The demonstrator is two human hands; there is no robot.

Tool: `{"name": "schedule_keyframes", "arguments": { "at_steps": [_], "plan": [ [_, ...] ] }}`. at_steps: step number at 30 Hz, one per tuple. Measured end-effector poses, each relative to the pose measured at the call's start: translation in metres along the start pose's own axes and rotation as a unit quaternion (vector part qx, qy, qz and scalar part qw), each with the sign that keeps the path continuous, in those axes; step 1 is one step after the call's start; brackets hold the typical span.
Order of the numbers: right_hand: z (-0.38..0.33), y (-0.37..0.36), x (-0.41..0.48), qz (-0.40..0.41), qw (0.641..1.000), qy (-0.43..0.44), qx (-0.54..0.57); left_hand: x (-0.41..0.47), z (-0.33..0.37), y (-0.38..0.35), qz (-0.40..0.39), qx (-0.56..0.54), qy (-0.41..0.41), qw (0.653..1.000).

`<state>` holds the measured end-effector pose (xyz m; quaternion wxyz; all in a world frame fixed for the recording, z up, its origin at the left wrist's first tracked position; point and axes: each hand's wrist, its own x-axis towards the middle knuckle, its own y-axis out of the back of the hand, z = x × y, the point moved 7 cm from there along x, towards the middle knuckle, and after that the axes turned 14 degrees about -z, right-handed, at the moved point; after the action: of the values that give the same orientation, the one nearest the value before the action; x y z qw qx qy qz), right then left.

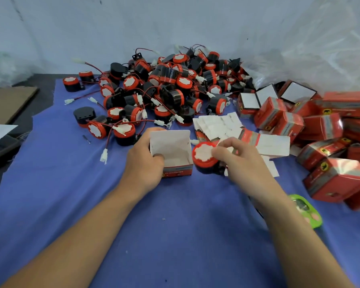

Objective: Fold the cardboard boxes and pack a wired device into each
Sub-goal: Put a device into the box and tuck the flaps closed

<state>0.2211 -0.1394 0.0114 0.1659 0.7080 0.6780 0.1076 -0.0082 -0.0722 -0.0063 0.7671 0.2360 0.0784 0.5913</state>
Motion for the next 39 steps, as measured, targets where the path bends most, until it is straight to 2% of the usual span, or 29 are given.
{"name": "schedule_keyframes", "arguments": {
  "at_steps": [1,3,6,8,10,12,14,16,17,19,20,22,24,27,29,35,39],
  "plan": [
    [0.000,-0.004,-0.001,-0.010,0.997,-0.003,-0.079,0.000,0.000,0.000,0.002,-0.002,0.000,1.000],
    [0.003,-0.008,-0.002,-0.021,0.986,-0.020,-0.164,0.000,-0.001,0.000,0.005,-0.003,0.000,1.000],
    [0.003,-0.006,-0.002,-0.010,0.985,-0.020,-0.171,0.000,-0.003,0.001,0.014,-0.001,0.000,1.000],
    [0.001,-0.010,-0.003,-0.040,0.989,-0.010,-0.144,0.000,-0.004,0.001,0.016,0.002,-0.001,1.000],
    [0.004,-0.019,-0.007,-0.097,0.978,-0.008,-0.182,0.000,-0.004,0.000,0.016,0.001,0.002,1.000],
    [-0.002,-0.020,-0.008,-0.093,0.968,0.032,-0.229,-0.001,-0.004,0.000,0.015,0.005,0.001,1.000],
    [-0.013,-0.010,-0.012,-0.036,0.979,0.075,-0.186,-0.001,-0.005,-0.001,0.005,0.009,0.003,1.000],
    [-0.024,-0.001,-0.016,0.003,0.990,0.115,-0.082,-0.001,-0.002,-0.003,-0.014,0.008,0.002,1.000],
    [-0.031,0.001,-0.019,0.000,0.989,0.145,-0.006,0.000,0.001,-0.005,-0.028,0.008,-0.006,1.000],
    [-0.053,-0.010,-0.024,-0.058,0.969,0.211,0.117,-0.002,0.008,-0.012,-0.062,0.007,-0.024,0.998],
    [-0.063,-0.022,-0.027,-0.090,0.962,0.231,0.119,-0.005,0.011,-0.016,-0.074,0.004,-0.031,0.997],
    [-0.078,-0.048,-0.030,-0.104,0.960,0.258,0.006,-0.013,0.008,-0.021,-0.074,-0.017,-0.031,0.997],
    [-0.082,-0.062,-0.029,-0.058,0.953,0.267,-0.129,-0.015,0.005,-0.025,-0.090,-0.024,-0.030,0.995],
    [-0.080,-0.050,-0.032,0.050,0.947,0.256,-0.187,-0.008,0.019,-0.028,-0.129,0.000,-0.075,0.989],
    [-0.076,-0.041,-0.034,0.086,0.932,0.257,-0.240,-0.006,0.023,-0.026,-0.134,-0.012,-0.086,0.987],
    [-0.059,-0.031,-0.020,0.033,0.941,0.184,-0.283,-0.007,0.022,-0.022,-0.133,-0.005,-0.099,0.986],
    [-0.051,-0.035,-0.012,-0.002,0.952,0.135,-0.274,-0.007,0.019,-0.024,-0.140,0.010,-0.089,0.986]
  ]
}}
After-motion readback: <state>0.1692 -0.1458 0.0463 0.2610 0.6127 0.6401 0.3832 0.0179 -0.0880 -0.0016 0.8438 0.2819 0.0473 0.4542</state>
